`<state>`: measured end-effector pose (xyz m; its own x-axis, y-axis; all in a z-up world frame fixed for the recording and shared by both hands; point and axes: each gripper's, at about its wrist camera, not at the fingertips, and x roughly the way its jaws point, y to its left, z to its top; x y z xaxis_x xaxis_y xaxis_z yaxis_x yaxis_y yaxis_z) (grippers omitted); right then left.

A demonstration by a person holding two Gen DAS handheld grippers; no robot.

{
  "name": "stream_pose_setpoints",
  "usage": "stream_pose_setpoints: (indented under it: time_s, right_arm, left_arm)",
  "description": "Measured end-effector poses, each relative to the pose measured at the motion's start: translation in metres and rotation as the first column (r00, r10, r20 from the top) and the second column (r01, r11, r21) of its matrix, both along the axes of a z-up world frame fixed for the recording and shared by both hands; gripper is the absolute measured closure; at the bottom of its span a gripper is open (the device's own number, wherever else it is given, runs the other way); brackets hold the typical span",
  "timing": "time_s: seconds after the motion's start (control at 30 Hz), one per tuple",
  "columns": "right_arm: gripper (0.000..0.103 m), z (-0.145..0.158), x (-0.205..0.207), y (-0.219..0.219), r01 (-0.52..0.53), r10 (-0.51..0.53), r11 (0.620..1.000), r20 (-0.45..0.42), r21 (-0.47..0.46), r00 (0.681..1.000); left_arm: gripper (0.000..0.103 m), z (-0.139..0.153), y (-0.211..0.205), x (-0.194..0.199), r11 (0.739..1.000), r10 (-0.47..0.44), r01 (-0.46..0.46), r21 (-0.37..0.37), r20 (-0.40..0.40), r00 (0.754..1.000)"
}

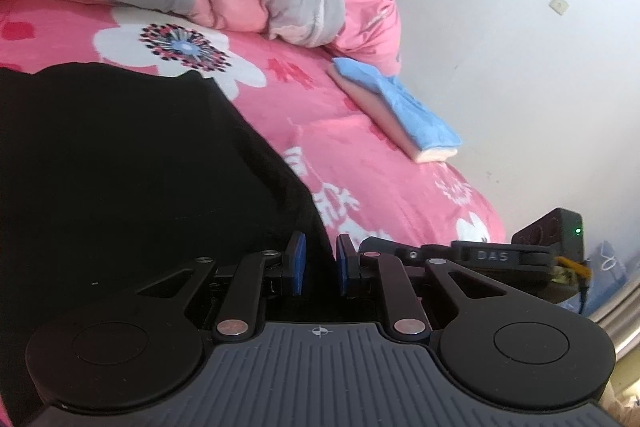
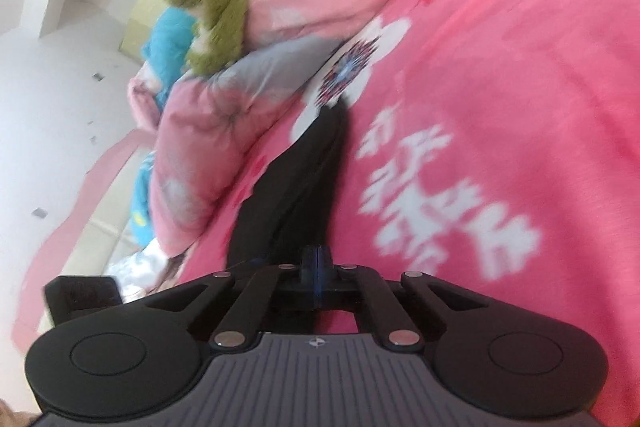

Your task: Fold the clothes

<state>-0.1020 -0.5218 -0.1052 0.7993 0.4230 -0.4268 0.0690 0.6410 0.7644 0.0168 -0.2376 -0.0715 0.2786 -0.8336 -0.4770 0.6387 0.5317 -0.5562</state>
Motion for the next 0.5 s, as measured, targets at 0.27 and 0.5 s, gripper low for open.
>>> stream_pose_setpoints:
  time_s: [0.27,0.5]
  right_arm:
    - [0.101,0.01,-0.009,0.004,-0.039,0.041,0.993,0.017,-0.107,0.999]
    - [0.062,0.027,-0.029,0.008,-0.032,0.048,0.987,0.095,-0.159,0.994]
  left_arm:
    - [0.088,0.008,-0.01,-0.003,1.0,-0.012,0.012,-0.01,0.012,1.0]
    - [0.088,0.02,-0.004,-0.006,0.999,0.005,-0.004,-0.046,0.03,1.0]
